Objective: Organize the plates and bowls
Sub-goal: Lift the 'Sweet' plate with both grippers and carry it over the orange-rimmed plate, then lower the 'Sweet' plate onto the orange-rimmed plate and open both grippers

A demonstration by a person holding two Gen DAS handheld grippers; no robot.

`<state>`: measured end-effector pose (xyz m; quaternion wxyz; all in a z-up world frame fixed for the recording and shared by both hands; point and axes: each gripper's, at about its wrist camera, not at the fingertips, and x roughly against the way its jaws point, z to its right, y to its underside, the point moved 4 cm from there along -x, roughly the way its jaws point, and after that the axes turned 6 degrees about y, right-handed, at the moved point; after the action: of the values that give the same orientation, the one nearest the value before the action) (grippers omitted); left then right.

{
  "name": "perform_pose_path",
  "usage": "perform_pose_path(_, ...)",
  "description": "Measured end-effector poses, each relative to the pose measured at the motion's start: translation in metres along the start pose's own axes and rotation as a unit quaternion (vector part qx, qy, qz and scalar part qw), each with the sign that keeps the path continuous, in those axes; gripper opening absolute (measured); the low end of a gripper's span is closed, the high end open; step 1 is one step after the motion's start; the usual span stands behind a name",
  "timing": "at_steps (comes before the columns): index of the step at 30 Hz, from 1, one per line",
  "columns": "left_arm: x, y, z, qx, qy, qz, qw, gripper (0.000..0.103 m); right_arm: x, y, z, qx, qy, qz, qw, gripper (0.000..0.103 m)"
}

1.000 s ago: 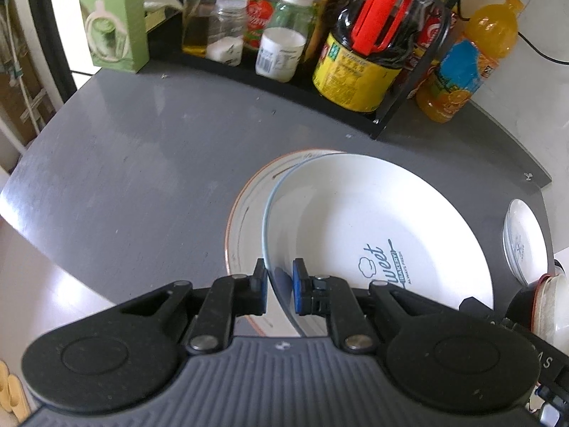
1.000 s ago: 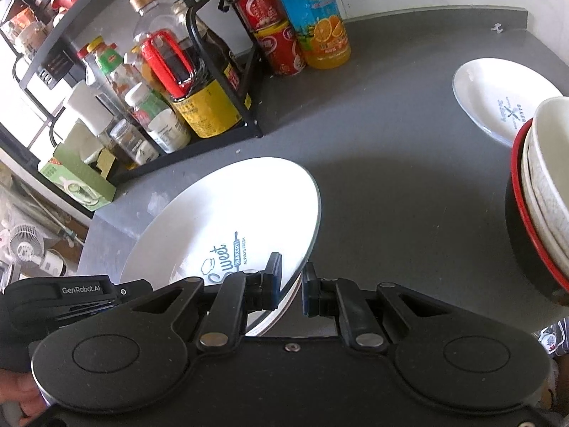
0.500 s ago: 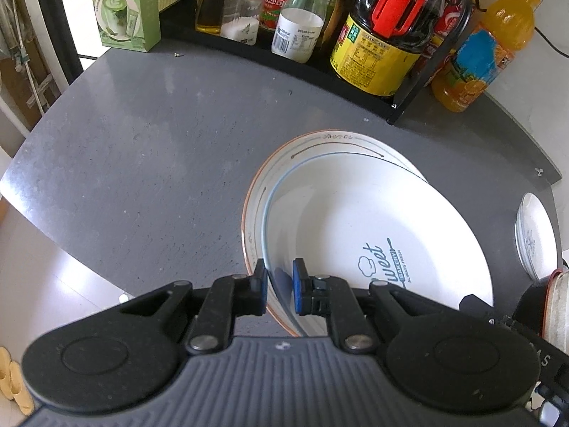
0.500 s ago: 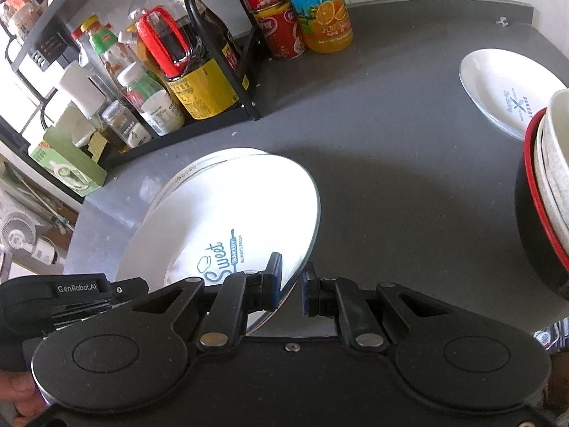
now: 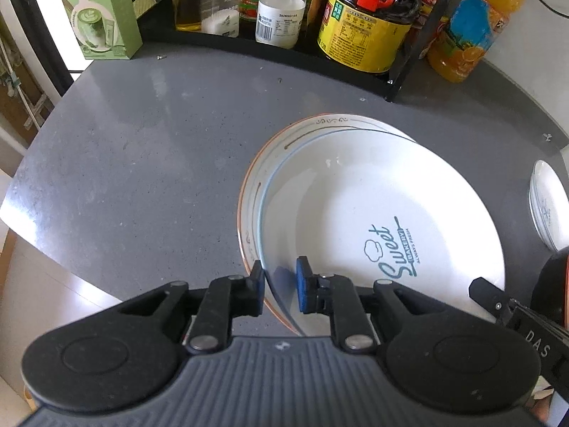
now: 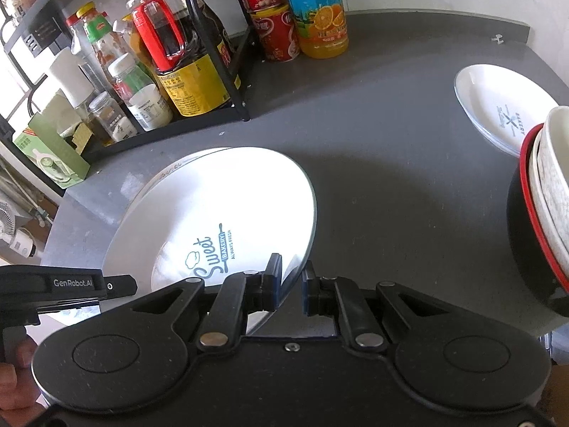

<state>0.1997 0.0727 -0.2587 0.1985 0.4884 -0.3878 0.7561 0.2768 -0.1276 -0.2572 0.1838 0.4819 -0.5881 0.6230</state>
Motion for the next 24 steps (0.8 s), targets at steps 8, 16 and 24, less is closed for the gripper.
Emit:
perform_pose_path(8, -0.005, -0.008, 0.004, -0.025, -0.007, -0.026, 0.9993, 0.018, -0.005, -0.001, -0.001, 0.004, 0.009, -0.003, 1.000, 0.009)
perform_pose_path(16, -0.003, -0.021, 0.010, -0.071, -0.018, -0.012, 0.9972, 0.018, -0.007, -0.005, 0.002, -0.007, 0.008, -0.004, 1.000, 0.009)
perform_pose_path(24, -0.016, -0.039, 0.024, -0.090, -0.016, -0.007, 0.9957, 0.018, -0.009, -0.008, 0.004, -0.018, 0.006, -0.012, 1.000, 0.009)
